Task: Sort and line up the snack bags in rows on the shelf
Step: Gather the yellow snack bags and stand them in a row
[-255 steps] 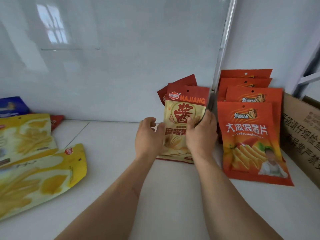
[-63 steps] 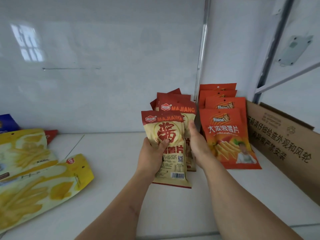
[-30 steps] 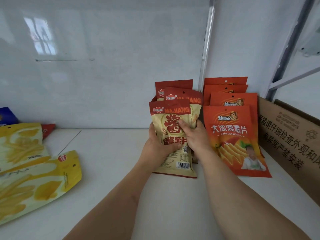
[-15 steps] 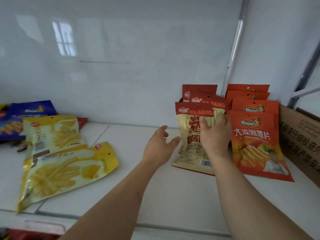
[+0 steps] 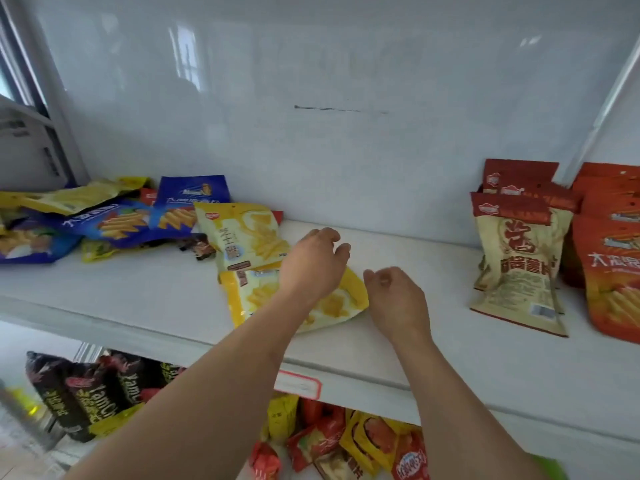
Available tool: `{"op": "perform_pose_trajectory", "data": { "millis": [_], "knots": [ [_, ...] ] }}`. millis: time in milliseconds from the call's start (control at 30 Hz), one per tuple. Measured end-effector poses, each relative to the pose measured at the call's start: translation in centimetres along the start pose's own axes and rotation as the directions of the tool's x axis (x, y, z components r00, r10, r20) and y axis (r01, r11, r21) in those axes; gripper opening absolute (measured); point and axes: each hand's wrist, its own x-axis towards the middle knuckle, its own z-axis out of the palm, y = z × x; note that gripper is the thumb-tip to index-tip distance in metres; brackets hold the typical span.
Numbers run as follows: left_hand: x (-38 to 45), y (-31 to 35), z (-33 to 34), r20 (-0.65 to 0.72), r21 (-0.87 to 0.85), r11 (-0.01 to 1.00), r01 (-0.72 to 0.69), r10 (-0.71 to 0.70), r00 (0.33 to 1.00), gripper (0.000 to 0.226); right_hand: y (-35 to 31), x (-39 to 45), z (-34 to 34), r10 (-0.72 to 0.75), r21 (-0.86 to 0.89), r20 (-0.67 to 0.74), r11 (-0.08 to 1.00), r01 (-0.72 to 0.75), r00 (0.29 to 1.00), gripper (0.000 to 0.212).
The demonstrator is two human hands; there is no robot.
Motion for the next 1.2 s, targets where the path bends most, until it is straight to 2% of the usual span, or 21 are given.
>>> {"op": "perform_pose_trajectory", "data": {
  "millis": [133,300,433,533,633,767,867,933,1067,1133,1167,1200],
  "knots": [
    [-0.1,-4.1,-3.1,-0.038,-0.056,0.992,0.112,-0.115,0.993,0.042,-2.3,-2.6,2.4,0.098,-0.092,0.054,0.992,-0.092,0.994,0.046],
    [0.3,-8.4,-4.6,-0.119,-0.129,0.957,0.261,-0.276,0.954,0.046,-4.3,-1.9,3.9,0.094,0.038,0.061,0.995,-0.096,0.994,0.068],
    [1.4,-10.4,-5.2,-0.194,-0.207,0.905,0.371,-0.41,0.891,0.053,-4.5,-1.2,5.0,0.131,0.284,-0.029,0.952,-0.117,0.991,0.088],
    [2.5,-11.5,-5.1,-0.171,-0.26,0.848,0.462,-0.511,0.842,0.068,-4.5,-0.4,6.3,0.205,0.466,0.0,0.866,-0.181,0.979,0.096],
    [3.6,-12.5,-5.1,-0.105,-0.375,0.74,0.558,-0.632,0.768,0.082,-4.9,0.9,7.3,0.222,0.514,0.081,0.826,-0.232,0.972,0.091],
    [5.2,-14.7,-5.6,-0.088,-0.433,0.687,0.583,-0.676,0.731,0.085,-5.7,3.0,8.4,0.191,0.393,0.066,0.897,-0.202,0.979,0.078],
    [6.2,-16.1,-6.4,-0.101,-0.384,0.731,0.563,-0.64,0.762,0.079,-6.3,4.4,9.7,0.183,0.375,0.039,0.908,-0.184,0.982,0.068],
    [7.1,-16.9,-6.9,-0.089,-0.384,0.745,0.545,-0.617,0.782,0.077,-7.0,5.2,10.5,0.195,0.442,0.035,0.876,-0.191,0.98,0.066],
    [8.8,-18.5,-7.6,0.059,-0.54,0.622,0.567,-0.644,0.763,0.066,-8.6,5.6,12.5,0.256,0.538,0.033,0.81,-0.234,0.966,0.068],
    [9.5,-19.5,-7.6,0.104,-0.568,0.606,0.557,-0.619,0.779,0.056,-9.5,5.2,13.7,0.268,0.468,-0.007,0.853,-0.233,0.964,0.053],
    [9.7,-19.9,-7.6,0.117,-0.576,0.608,0.546,-0.6,0.791,0.049,-10.0,4.9,14.0,0.255,0.379,-0.049,0.899,-0.218,0.966,0.045],
    [9.9,-20.1,-7.5,0.125,-0.583,0.614,0.532,-0.579,0.806,0.043,-10.5,4.7,14.2,0.251,0.251,-0.088,0.942,-0.222,0.964,0.047]
  ]
}}
